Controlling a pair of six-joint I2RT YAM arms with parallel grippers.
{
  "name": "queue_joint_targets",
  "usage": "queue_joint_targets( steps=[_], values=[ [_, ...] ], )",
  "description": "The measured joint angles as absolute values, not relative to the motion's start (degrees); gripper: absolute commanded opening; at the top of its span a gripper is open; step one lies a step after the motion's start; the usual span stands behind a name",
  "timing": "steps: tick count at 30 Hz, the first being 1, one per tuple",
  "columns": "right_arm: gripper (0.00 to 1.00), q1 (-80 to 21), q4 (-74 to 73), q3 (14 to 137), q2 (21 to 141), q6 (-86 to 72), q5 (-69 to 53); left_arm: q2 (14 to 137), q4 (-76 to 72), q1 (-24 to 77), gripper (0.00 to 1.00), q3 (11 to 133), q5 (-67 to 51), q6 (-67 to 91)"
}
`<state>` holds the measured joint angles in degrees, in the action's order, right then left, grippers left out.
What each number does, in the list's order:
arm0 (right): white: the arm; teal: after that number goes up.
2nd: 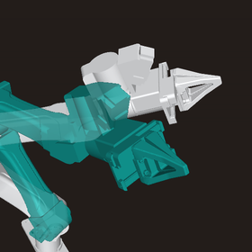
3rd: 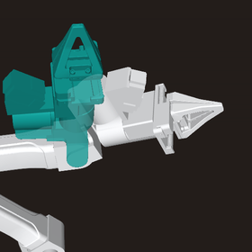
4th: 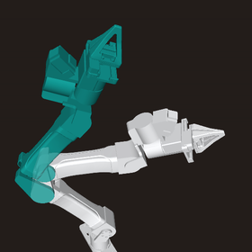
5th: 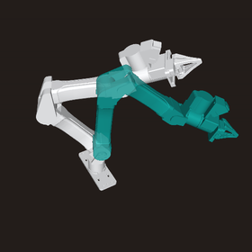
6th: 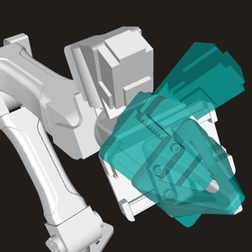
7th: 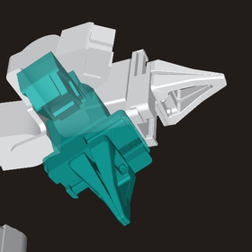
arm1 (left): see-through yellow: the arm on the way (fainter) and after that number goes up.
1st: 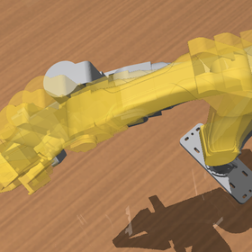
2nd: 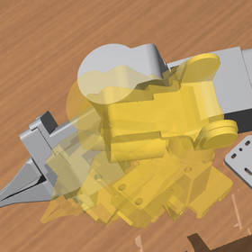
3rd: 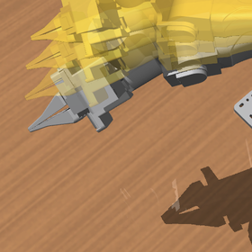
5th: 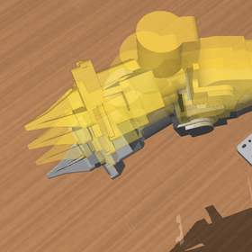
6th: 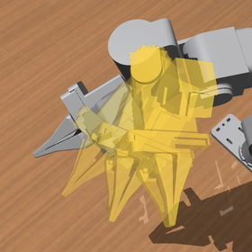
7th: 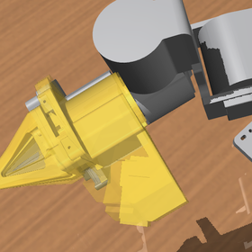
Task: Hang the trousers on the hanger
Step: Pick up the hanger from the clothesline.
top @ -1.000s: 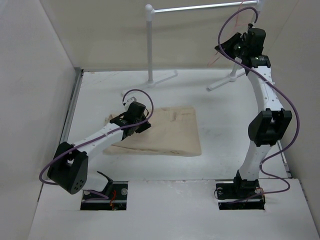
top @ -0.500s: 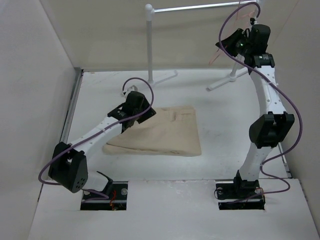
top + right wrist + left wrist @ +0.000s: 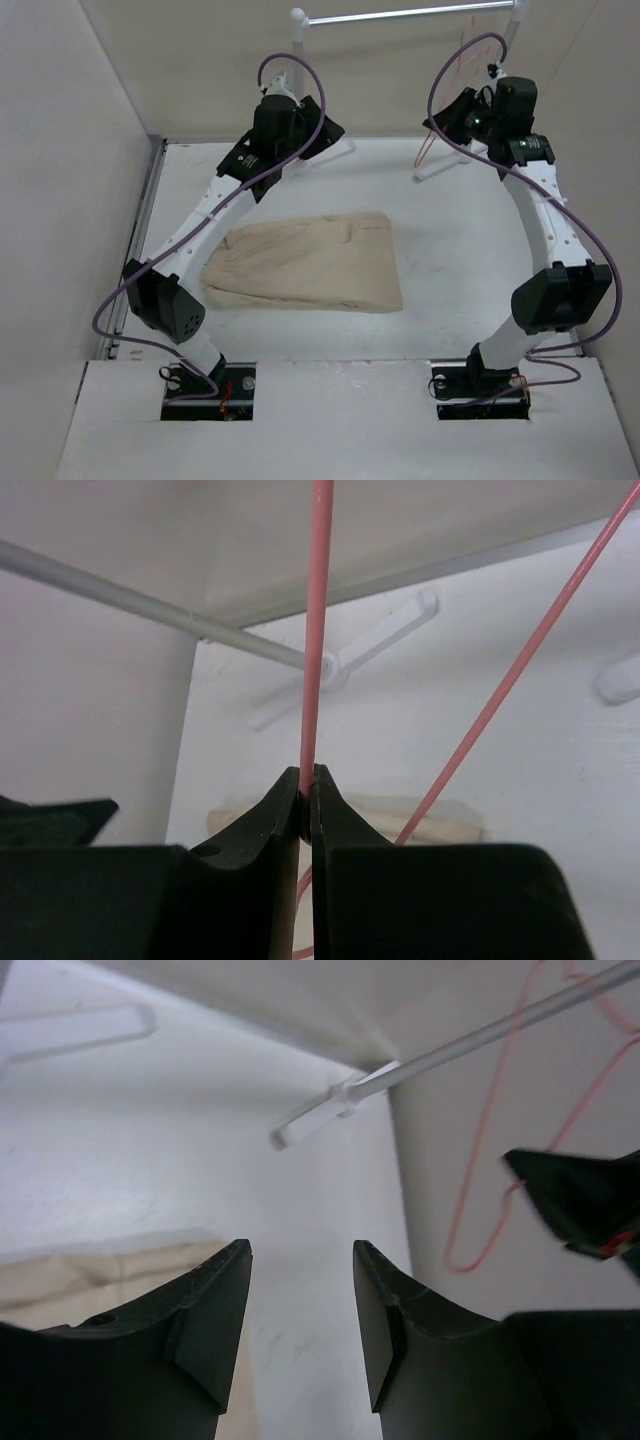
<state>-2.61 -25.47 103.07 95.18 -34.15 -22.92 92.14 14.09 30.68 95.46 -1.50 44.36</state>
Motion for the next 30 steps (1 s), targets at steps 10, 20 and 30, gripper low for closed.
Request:
queue_joint_targets(
  steps=[10, 20, 30],
  values=[
    [0.07, -9.74, -26.61, 80.49, 78.15, -33.17, -21.41, 105.41, 18.17, 38.98, 0.49, 117.67, -4.62, 38.57],
    [0.07, -13.87, -27.31, 67.24, 69.76, -32.77, -19.46, 114.17, 23.66, 46.68, 0.50, 123.15, -5.21, 34.30],
    [0.07, -17.91, -27.88, 60.99, 66.32, -33.17, -18.57, 117.23, 24.23, 49.93, 0.36, 123.50, -0.86, 32.32]
  ],
)
